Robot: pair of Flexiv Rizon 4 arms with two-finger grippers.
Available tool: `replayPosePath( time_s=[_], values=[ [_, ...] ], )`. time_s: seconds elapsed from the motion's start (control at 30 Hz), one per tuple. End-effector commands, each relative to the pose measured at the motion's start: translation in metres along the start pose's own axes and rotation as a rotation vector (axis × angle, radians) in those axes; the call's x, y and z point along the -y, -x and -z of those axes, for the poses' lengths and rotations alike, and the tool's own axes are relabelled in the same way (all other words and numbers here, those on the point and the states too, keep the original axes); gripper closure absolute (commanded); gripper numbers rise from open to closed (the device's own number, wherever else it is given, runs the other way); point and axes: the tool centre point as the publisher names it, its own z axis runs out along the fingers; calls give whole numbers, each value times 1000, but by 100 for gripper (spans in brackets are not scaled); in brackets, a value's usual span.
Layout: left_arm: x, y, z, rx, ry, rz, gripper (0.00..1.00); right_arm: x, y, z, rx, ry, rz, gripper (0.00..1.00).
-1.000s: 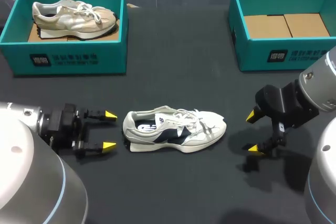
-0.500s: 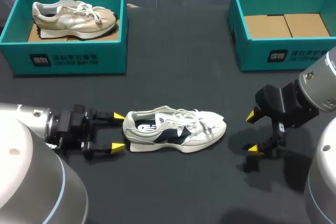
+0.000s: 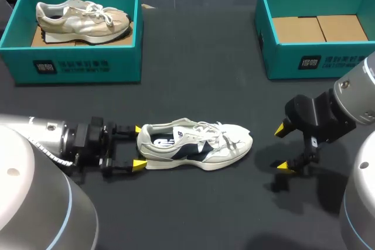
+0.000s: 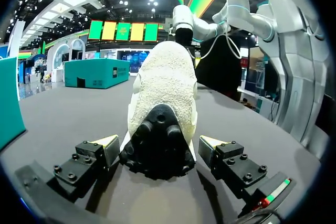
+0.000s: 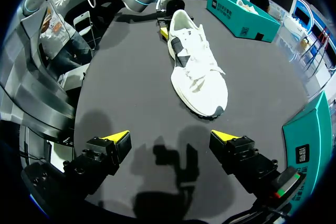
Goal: Take the shoe out of the shoebox, open the shoe tongue, remove and reinsert the insole, then place the shoe into the shoebox
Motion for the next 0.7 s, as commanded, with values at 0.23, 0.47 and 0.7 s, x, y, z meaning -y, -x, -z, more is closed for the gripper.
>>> replayPosePath(
  time_s=[0.23, 0.47, 0.7],
  values=[
    [0, 5, -13, -8, -10, -10, 0, 0, -2, 0, 3, -2, -1, 0],
    [3, 6, -20, -22, -19, -17, 0, 0, -2, 0, 3, -2, -1, 0],
    [7, 5, -31, -45, -24, -27, 0, 0, -2, 0, 3, -2, -1, 0]
  ],
)
